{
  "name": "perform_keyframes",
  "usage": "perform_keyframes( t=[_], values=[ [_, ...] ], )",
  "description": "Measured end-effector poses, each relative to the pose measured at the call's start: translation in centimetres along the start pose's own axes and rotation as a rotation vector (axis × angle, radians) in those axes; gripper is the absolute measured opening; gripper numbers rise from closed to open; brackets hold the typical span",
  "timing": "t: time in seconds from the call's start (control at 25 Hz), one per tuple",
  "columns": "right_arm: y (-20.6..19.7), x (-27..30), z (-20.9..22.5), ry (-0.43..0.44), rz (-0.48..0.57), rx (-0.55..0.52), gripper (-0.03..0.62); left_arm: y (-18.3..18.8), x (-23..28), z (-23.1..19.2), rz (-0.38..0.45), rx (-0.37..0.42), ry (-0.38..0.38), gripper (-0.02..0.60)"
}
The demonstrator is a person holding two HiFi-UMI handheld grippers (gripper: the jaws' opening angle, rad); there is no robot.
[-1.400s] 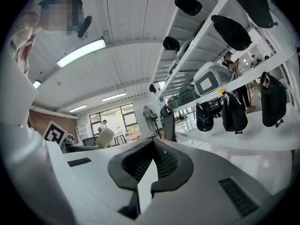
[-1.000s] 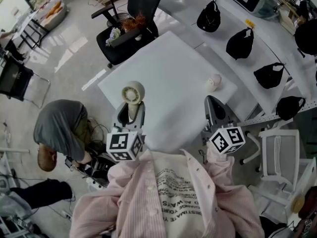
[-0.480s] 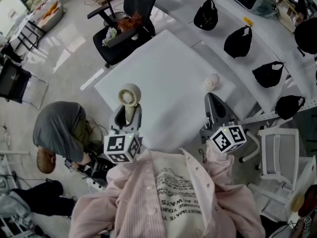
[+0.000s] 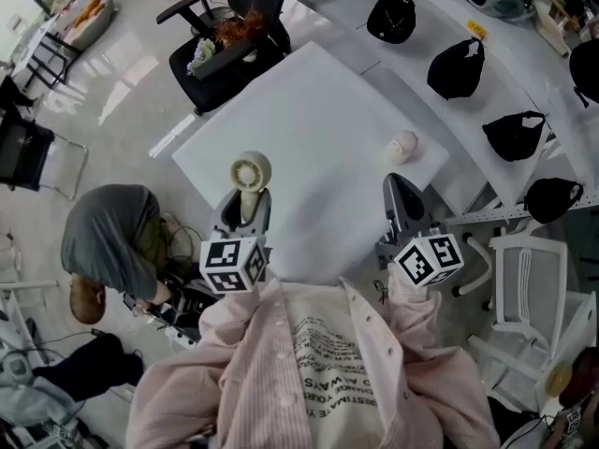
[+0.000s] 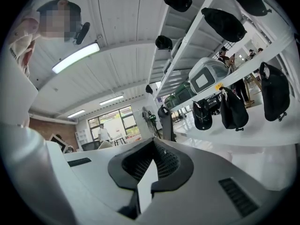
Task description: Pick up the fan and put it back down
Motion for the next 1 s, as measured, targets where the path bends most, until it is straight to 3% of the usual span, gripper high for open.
perform_keyframes(
  t=[1.0],
  values=[
    [-10.3, 3.7, 5.1, 0.001, -0.189, 0.098, 0.000, -11.8, 15.0, 2.2, -0.365, 0.048, -0.047, 0.183]
  ],
)
Point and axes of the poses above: the fingertips, and each gripper's own axes: x forward along the fingers, z to its right, y out of its top, the point moved 8 cm from there along -x, backward along the fingers, and after that the axes turned 8 degrees about y, right-handed, at the moved point
